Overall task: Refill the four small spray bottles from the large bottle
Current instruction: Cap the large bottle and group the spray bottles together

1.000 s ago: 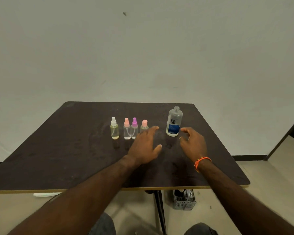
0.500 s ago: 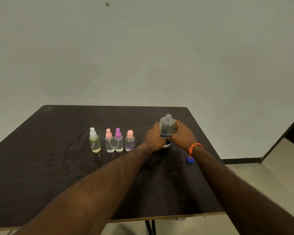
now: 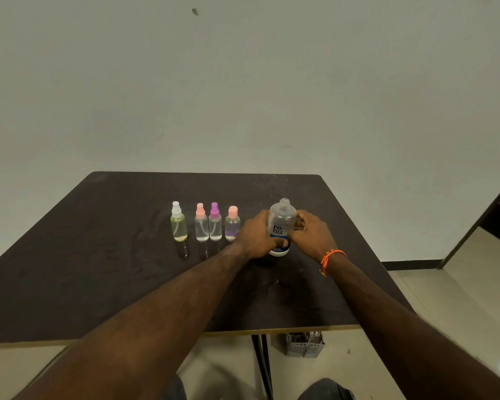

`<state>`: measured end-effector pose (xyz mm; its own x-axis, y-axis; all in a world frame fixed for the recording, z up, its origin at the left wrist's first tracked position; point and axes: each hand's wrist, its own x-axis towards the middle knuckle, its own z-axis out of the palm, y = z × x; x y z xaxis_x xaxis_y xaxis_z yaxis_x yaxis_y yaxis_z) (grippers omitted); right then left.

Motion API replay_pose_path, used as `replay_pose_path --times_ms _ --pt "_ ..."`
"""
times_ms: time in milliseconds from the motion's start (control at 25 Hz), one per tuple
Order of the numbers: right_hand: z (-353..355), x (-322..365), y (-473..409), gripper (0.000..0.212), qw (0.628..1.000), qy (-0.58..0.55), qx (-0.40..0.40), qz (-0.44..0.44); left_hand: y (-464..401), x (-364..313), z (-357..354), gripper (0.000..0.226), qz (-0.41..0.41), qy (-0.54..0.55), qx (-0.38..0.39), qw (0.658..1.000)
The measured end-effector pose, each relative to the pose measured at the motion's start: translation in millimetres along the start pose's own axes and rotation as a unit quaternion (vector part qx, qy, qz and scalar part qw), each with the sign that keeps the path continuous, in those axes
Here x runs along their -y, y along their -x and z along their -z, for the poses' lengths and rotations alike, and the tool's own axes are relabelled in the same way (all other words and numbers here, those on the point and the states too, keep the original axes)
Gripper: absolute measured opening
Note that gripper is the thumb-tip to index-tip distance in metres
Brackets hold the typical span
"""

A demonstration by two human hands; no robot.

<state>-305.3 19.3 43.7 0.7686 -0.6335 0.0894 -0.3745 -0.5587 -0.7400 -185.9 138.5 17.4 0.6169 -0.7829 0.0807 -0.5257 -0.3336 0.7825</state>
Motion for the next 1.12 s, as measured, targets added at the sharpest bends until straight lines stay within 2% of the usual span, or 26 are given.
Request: replay_pose_path --times_ms 200,360,600,680,760,840,920,1000,1120 --pt "-20.7 12.1 44.7 0.045 1.000 -0.005 0.005 0.021 50.1 16.1 16.7 0.071 -0.026 0.003 -0.004 1.000" --pt "-40.0 20.2 66.1 0.053 0.998 -0.024 0.043 0.033 79.7 34.9 35.0 0.070 -0.045 0.012 -0.005 0.999" --pt "-48.4 27.0 76.3 0.059 0.997 -0.029 0.060 0.035 93.1 41.1 43.4 0.074 -0.034 0.005 -0.007 0.999" --pt "-39.0 18.3 74.2 0.054 0.998 0.026 0.050 0.036 93.1 40.9 42.5 0.075 -0.031 0.001 -0.006 0.999" --pt "-22.7 3.6 67.6 0.039 0.991 0.122 -0.024 0.050 92.0 42.6 40.9 0.075 -0.026 0.000 -0.006 1.000" --pt "-0.6 -15.1 54.7 0.029 0.965 0.246 -0.081 0.034 91.4 43.5 39.3 0.073 -0.014 0.001 -0.010 1.000" --pt "18.4 -31.3 41.2 0.032 0.942 0.326 -0.074 -0.025 89.0 46.0 37.6 0.073 -0.011 0.006 -0.009 1.000" --pt "28.7 -44.4 29.4 0.039 0.937 0.338 -0.047 -0.070 87.9 49.2 35.2 0.075 -0.009 0.010 -0.007 1.000" --pt "29.1 -49.9 18.9 0.039 0.936 0.343 0.009 -0.077 87.9 50.8 34.5 0.075 -0.007 0.023 -0.008 1.000"
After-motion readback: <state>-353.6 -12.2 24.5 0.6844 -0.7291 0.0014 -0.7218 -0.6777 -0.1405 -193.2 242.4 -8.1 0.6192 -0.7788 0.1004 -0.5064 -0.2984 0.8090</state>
